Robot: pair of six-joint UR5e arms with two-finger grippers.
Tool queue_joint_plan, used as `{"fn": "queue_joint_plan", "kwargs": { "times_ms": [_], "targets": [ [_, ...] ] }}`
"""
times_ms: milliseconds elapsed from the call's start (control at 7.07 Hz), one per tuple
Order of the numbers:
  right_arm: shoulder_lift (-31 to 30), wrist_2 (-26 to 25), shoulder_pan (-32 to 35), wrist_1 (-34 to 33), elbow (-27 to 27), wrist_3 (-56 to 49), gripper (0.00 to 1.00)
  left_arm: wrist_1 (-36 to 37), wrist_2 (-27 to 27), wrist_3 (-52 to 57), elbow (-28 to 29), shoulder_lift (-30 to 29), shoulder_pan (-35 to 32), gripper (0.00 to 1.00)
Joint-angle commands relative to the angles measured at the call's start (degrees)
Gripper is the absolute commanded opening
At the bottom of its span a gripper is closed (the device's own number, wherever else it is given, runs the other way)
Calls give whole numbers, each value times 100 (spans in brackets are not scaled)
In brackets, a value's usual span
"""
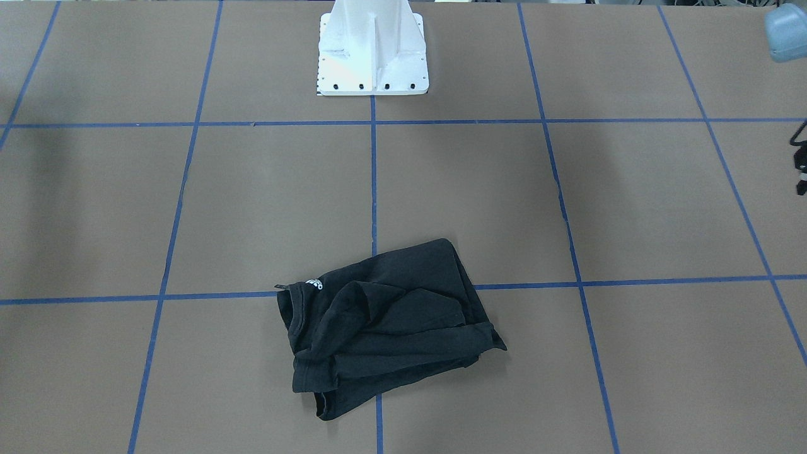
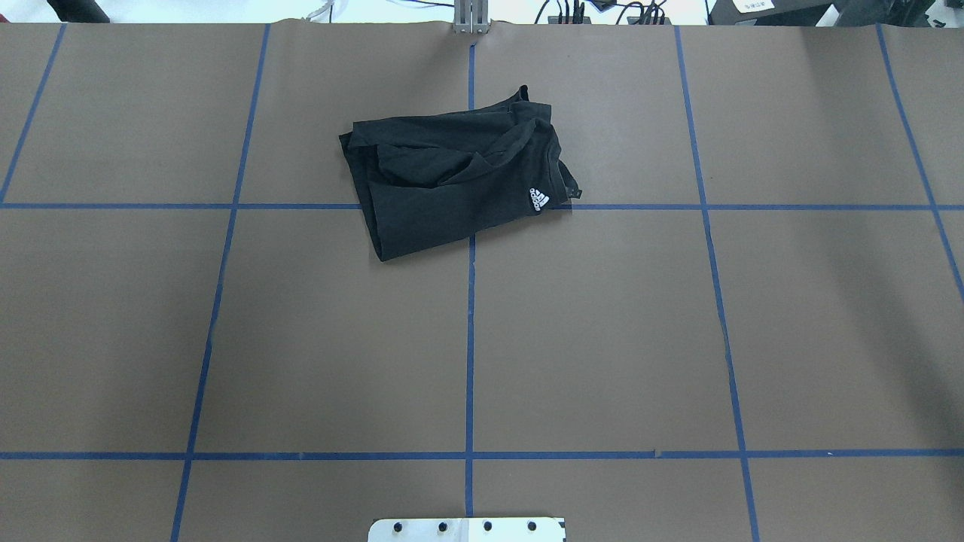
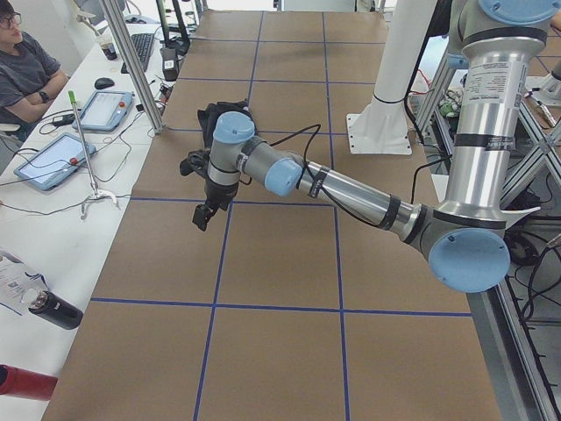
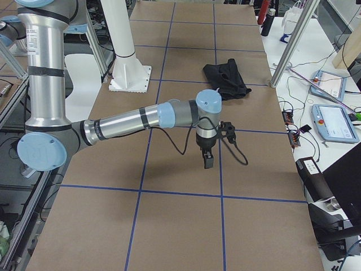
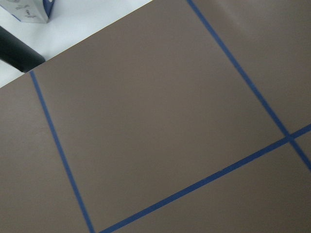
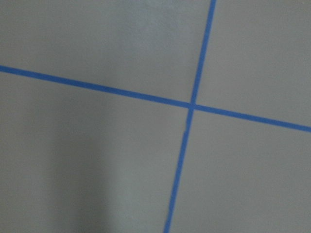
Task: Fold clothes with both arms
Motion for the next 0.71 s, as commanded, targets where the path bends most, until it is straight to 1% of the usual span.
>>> {"fn": "queue_joint_plan", "kwargs": {
  "times_ms": [0,283,424,565],
  "targets": [
    [-663,-4,641,24,-214,-642,100,227,-355,361,330,291,-455,100],
    [-620,40,652,42,-443,-555,100,360,-391,370,287,755,-570,100],
    [-550,119,652,42,-592,-554,100,299,-443,527,243,1140,-587,100],
    [-532,616,652,50,-628,-563,100,299,-905,537,286,1223,-657,100]
  ]
}}
